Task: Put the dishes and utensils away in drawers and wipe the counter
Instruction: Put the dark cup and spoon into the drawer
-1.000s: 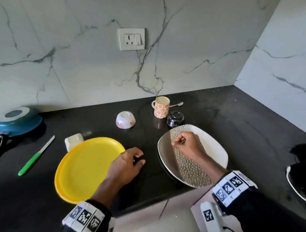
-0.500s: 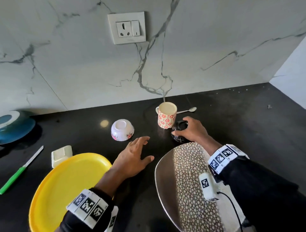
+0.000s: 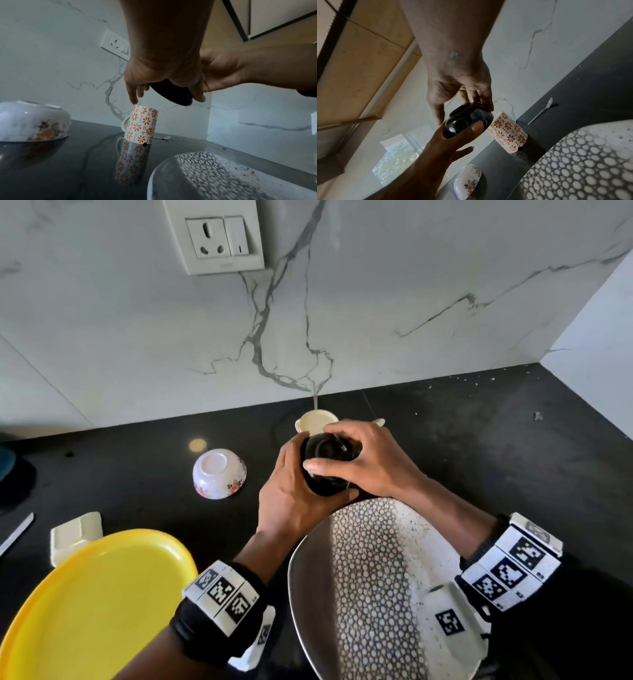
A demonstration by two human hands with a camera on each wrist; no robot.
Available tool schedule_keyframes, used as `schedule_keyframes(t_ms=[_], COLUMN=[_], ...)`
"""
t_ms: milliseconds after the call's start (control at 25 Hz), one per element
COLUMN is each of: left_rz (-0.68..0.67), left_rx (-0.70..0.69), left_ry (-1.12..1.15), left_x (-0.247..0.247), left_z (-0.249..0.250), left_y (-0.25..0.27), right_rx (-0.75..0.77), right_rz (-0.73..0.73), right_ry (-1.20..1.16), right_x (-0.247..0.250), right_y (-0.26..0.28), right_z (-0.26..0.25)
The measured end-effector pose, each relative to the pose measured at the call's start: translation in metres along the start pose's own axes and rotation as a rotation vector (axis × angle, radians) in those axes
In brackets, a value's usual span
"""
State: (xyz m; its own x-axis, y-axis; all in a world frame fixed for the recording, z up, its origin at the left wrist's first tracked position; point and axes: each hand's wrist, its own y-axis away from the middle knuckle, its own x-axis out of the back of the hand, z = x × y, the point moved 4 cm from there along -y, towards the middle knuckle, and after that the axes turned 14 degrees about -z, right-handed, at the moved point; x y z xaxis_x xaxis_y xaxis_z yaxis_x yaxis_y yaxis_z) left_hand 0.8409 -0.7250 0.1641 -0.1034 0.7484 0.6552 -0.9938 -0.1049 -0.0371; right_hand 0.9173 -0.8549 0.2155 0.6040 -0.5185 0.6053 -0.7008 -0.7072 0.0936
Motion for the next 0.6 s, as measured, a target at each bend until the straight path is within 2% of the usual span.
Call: schedule_keyframes(t_ms=[80,120,200,280,360,520,600], left_rz=[0.048,0.064,0.106,0.150,0.182,0.224,0.242], left_rx=[0.050,0.070,0.119,0.174,0.198,0.231,0.239], left_ry=[-0.002,0.007,0.052,0.102,0.122,0.135,0.151], left_x=[0.011,0.019,0.035,0.049,0.059,0.072,0.077], left_z=[-0.004,-0.008,-0.017,-0.024,-0.030,-0.045,-0.052], left_y=[0.002,0.003,0.007,0.015,0.024,0.040,0.046], right_rx=[0.024,0.021,-0.025,-0.171,-0.300,-0.347,-0.383], right_rz=[-0.072,-0.062,0.075,0.188,0.141,-0.073,-0.142], right_ry=[-0.251,-0.294,-0.157,0.053,0.220,0.578,0.623], right_x=[0.008,0.015,0.031,0.042,0.040,0.029,0.025], right_y=[-0.011,-0.019,-0.040,-0.062,-0.083,-0.121,-0.131], right_z=[0.004,0.015,0.050,0.095,0.127,0.146,0.147])
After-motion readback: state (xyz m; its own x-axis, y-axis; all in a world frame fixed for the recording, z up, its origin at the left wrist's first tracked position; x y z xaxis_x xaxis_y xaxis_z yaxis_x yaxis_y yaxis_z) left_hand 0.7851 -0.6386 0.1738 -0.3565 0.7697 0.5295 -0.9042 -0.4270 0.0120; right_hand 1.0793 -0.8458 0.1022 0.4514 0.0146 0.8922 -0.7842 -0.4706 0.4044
